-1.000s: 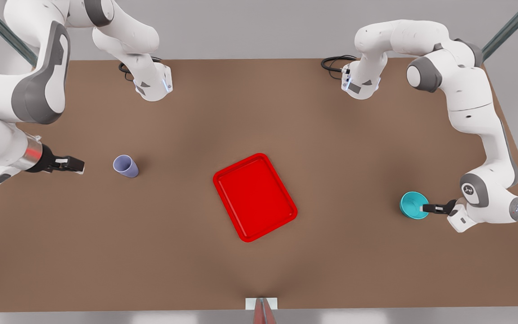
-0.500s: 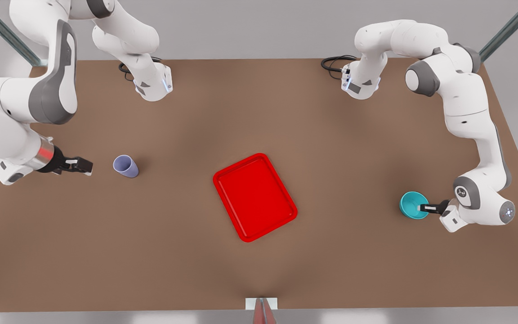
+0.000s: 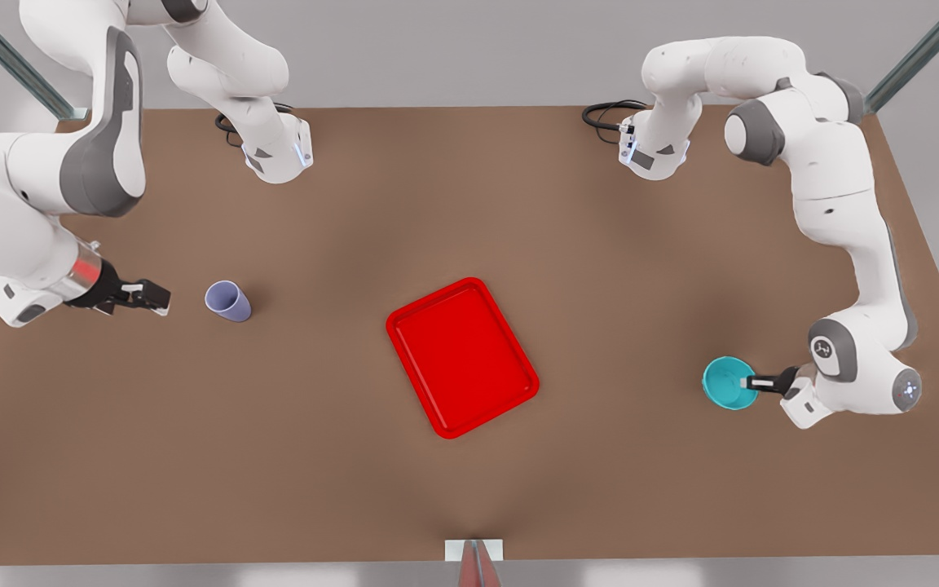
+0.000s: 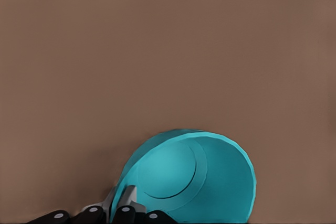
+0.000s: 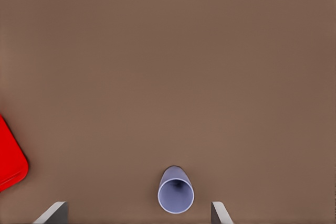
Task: Place the bowl on the tray with the left arm and the cup on the tray with the right arm
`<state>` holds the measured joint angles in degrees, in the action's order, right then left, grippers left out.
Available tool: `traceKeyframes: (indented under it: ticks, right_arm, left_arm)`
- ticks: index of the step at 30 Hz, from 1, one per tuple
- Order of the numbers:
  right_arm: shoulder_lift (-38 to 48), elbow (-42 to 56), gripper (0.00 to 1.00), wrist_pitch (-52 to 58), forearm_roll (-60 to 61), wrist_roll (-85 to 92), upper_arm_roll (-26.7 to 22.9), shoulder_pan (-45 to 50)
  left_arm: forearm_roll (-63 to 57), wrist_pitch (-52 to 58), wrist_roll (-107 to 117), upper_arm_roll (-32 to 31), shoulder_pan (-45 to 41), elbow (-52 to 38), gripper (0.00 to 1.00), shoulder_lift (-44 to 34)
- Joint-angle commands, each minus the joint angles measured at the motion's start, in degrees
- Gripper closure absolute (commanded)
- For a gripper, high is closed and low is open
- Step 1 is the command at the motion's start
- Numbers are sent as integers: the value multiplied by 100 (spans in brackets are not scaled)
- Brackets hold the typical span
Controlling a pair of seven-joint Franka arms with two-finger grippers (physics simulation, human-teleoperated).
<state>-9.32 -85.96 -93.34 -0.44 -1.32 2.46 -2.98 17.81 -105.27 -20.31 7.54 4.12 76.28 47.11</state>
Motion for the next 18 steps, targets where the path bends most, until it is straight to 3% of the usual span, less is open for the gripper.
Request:
traceKeyframes:
  ticks: [1,10,14,18]
  right_arm:
    - [-8,0,0,0,0,0,0,8]
    - [-26,-360,0,-255,0,9,0,8]
    - [-17,-492,0,-316,0,17,0,105]
    - [457,-1283,0,-879,0,18,0,114]
  left_arm:
    - [724,58,159,2,-113,1,79,-36]
    - [1382,375,2391,-7,-2038,9,79,-616]
    - [2226,-318,3085,-7,-2802,9,79,-475]
    - [2710,-1417,4272,-7,-3392,-35,79,-282]
